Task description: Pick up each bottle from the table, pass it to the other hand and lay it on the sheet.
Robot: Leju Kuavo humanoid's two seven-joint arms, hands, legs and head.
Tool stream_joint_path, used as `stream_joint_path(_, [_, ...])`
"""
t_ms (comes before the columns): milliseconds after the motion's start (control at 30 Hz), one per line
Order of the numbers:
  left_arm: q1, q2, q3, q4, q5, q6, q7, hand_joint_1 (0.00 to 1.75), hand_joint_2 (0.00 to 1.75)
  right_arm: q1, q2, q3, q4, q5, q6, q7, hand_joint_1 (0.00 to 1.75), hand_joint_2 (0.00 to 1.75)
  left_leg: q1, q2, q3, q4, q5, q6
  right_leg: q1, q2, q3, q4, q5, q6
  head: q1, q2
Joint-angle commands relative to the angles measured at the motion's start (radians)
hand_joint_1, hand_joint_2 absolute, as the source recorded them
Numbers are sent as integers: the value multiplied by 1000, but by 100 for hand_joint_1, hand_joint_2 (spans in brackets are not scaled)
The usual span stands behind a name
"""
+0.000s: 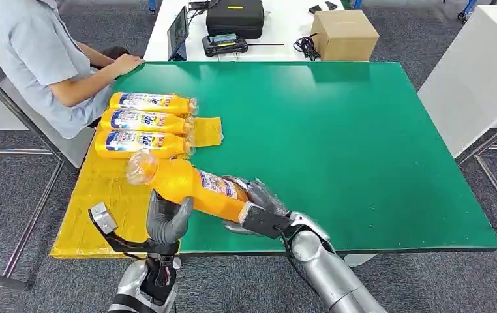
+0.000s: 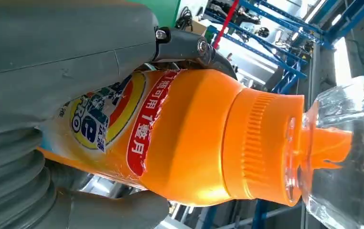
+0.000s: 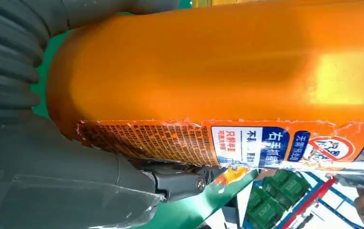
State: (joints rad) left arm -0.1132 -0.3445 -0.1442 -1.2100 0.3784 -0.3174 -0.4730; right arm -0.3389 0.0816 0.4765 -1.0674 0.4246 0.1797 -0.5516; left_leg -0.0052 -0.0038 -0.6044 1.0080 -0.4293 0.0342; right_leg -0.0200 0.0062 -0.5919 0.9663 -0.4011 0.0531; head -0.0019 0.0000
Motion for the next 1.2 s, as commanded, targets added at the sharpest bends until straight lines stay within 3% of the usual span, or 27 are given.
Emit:
stream_joint_path(33, [-42,28,-49,73,7,-29,2,175,175,-54,-10,27,59,-21,15,6,175,175,1,0,3,0,-1,-2,1,0,3,0,-1,-2,0,0])
stream_joint_path(133, [-36,29,-54,66,11,-35,3,175,175,-50,-14,14,64,-50,38,4,175,175,1,0,3,0,-1,-2,1,0,3,0,-1,-2,0,0])
stream_joint_path(167, [-37,29,-57,59,7,-31,5,175,175,-51,-20,16,68,-52,42,5,155,175,1,0,4,0,-1,-2,1,-1,5,0,-2,-2,0,0])
stream_joint_path(200, [-39,32,-65,52,-13,-6,7,175,175,-54,-26,21,74,-52,48,4,44,175,1,0,4,0,-1,-2,1,-1,4,-1,-2,-2,0,0])
stream_joint_path(233, [-41,31,-70,42,-45,40,8,175,175,-52,-26,16,79,-59,49,5,0,175,1,0,5,0,-2,-2,2,-1,6,-1,-2,-3,0,0])
stream_joint_path(567, [-30,7,-53,0,-77,82,27,175,175,-53,-25,20,104,-63,51,14,0,175,1,-1,1,0,0,-1,1,-1,2,0,-1,-1,0,0])
stream_joint_path(600, [-21,3,-48,-19,-83,92,33,175,175,-54,-22,18,107,-62,46,15,0,0,1,-1,3,0,-1,-2,1,-2,4,0,-2,-2,0,0])
stream_joint_path(1067, [1,3,-25,-115,-177,167,35,175,175,-30,-4,-3,98,-31,-22,42,0,0,1,0,3,0,-1,-2,1,-1,3,0,-1,-2,0,0])
stream_joint_path(1200, [-14,41,-46,-154,-523,418,-34,175,175,5,1,-35,45,32,-94,78,0,0,1,-1,3,0,-1,-2,1,-1,3,0,-1,-2,0,0])
